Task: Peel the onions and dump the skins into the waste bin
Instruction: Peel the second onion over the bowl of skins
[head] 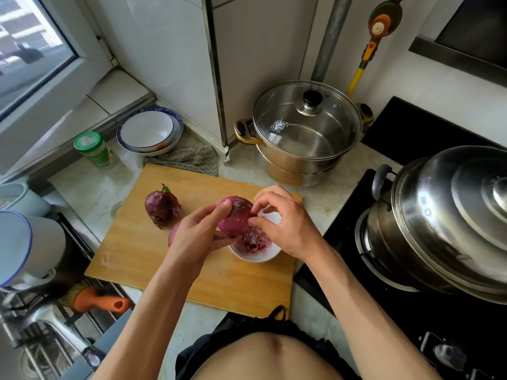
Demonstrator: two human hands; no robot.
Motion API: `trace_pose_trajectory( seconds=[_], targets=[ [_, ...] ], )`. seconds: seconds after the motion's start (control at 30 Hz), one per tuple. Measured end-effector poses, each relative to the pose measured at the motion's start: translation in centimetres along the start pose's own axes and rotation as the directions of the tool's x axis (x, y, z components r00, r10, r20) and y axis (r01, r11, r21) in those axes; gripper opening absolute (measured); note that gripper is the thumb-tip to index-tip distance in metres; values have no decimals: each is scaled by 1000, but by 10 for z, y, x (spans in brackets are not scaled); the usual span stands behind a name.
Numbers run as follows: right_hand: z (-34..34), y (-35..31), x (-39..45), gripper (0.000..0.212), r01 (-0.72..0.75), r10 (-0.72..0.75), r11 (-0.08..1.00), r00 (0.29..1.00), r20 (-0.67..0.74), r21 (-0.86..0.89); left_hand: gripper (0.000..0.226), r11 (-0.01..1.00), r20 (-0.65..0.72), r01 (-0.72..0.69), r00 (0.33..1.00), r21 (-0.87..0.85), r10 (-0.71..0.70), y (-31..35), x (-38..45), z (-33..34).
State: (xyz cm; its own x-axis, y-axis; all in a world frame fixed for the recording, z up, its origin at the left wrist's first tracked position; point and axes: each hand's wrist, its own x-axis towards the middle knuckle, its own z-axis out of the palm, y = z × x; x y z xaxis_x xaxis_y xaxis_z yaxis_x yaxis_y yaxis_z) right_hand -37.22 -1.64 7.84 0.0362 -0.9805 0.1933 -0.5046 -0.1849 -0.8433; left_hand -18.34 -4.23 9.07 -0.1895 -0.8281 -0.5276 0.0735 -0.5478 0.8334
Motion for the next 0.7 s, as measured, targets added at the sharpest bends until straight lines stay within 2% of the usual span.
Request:
trace_pose_trajectory(
  seconds=[0.37, 0.7],
  targets=[
    [-11, -11, 1, 31, -113, 110, 993, 989, 94, 27, 38, 999, 0, -22, 1000, 30, 22, -1, -5, 3],
    [1, -12, -12, 14, -138, 139, 988, 990, -4, 69, 43, 1000, -23, -22, 999, 18, 23, -6, -5, 1]
  ],
)
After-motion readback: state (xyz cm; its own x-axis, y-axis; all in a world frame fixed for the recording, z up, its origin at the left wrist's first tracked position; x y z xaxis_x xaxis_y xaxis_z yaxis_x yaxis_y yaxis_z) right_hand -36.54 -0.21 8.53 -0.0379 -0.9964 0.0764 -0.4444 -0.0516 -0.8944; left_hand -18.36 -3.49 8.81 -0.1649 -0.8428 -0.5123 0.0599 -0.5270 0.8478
